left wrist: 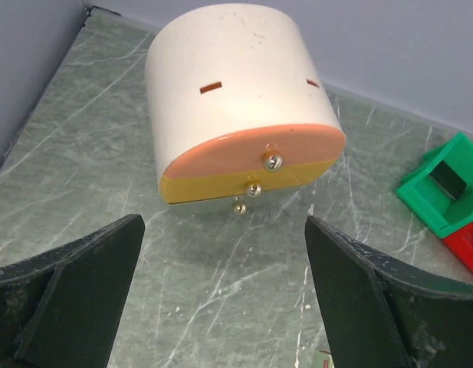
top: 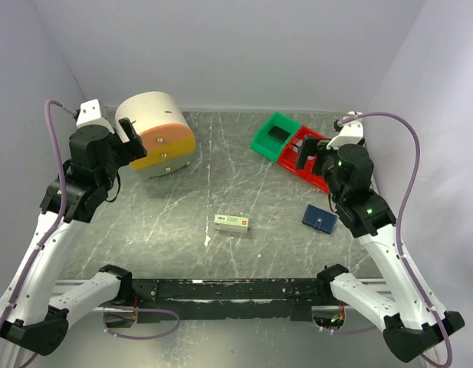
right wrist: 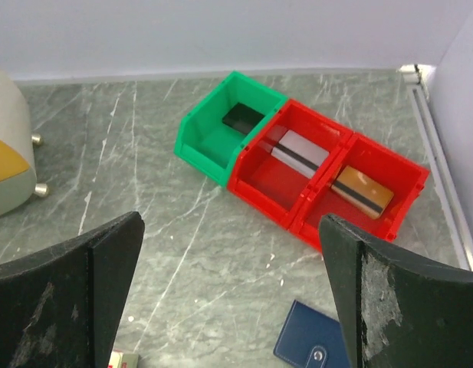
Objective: Take the credit cards out of the card holder
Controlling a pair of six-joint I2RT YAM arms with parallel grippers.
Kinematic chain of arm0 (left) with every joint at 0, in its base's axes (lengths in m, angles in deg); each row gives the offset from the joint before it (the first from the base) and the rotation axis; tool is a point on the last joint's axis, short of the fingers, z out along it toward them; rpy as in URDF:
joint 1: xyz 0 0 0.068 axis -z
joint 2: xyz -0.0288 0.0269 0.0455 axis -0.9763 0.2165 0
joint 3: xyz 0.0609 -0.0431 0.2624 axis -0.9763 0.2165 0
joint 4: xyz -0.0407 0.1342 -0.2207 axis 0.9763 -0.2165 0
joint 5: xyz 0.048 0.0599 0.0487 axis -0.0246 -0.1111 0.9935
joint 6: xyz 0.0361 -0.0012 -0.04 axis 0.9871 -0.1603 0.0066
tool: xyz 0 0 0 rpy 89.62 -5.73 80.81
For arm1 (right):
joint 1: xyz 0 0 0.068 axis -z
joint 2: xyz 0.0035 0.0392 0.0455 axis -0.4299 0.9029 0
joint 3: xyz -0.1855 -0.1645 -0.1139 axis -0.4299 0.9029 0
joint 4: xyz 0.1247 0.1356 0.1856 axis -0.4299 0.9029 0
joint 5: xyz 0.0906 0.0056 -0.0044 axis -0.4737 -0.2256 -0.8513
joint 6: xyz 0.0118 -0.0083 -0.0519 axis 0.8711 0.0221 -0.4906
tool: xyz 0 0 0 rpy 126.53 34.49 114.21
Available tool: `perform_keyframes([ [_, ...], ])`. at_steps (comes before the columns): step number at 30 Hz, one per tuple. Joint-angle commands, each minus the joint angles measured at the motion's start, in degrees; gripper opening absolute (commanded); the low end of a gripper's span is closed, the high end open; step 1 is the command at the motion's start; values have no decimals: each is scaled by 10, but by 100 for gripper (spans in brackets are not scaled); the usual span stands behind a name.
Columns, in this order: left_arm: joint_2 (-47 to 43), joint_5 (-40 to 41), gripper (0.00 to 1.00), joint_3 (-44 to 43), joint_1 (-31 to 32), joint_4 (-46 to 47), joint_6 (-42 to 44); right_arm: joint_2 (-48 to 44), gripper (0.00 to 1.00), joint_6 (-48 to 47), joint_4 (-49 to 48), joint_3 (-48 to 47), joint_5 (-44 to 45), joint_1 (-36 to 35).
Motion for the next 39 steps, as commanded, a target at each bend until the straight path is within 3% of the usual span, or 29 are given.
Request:
perform_keyframes([
  [1,-22,-82,98,29,-24,7,19,-25,100,53,8,36,-44,34],
  [8,-42,-259,97,91,-41,36,28,-35,99,103,9,132,-176,90],
  [13,-23,-306,96,113,39,34,40,-16,92,150,-23,208,-317,109],
  [18,13,-293,96,131,183,55,24,13,89,189,-21,253,-356,59],
  [23,45,-272,96,163,295,87,-3,65,83,243,-38,282,-358,-37],
  [30,22,-219,96,212,349,115,-50,170,78,290,-90,268,-329,-159],
  [39,-64,-125,95,243,357,89,-103,288,76,274,-67,165,-271,-197],
])
